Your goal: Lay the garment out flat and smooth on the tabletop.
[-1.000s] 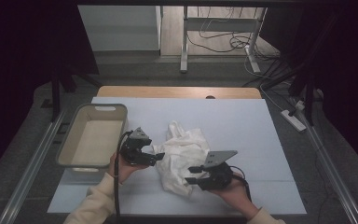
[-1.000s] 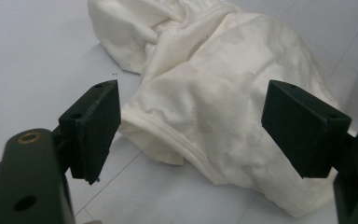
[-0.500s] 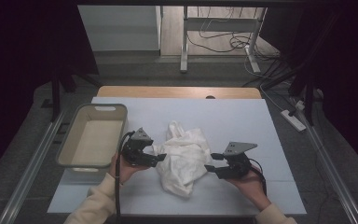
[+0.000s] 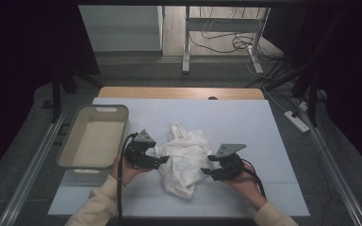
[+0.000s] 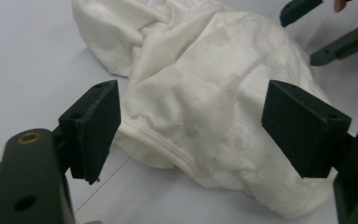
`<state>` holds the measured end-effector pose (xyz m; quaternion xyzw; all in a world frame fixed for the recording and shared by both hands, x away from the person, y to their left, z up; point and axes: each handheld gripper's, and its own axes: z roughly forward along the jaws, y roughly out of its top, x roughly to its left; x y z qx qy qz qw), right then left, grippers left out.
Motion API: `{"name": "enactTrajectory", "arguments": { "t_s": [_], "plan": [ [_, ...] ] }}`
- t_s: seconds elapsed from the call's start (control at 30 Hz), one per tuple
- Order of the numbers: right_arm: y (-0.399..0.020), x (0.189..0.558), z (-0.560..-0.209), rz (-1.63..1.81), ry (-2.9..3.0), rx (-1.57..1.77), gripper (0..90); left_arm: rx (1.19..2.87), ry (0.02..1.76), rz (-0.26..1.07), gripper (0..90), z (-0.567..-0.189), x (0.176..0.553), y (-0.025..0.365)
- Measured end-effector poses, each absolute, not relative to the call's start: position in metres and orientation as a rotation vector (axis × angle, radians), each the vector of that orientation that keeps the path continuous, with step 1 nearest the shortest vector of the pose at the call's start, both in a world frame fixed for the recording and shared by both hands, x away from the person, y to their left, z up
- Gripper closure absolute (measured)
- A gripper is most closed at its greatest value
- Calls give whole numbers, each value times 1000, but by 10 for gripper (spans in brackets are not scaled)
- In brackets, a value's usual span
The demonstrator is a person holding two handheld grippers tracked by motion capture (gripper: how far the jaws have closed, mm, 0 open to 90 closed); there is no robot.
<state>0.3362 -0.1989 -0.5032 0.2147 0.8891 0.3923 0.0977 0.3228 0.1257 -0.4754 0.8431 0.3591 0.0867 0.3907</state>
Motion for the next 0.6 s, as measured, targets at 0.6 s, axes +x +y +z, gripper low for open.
{"name": "enactTrajectory", "arguments": {
  "t_s": [0.6],
  "plan": [
    [-189,364,-519,1058,2698,653,742,2151,920,216,204,-478,325,127]
  ]
}}
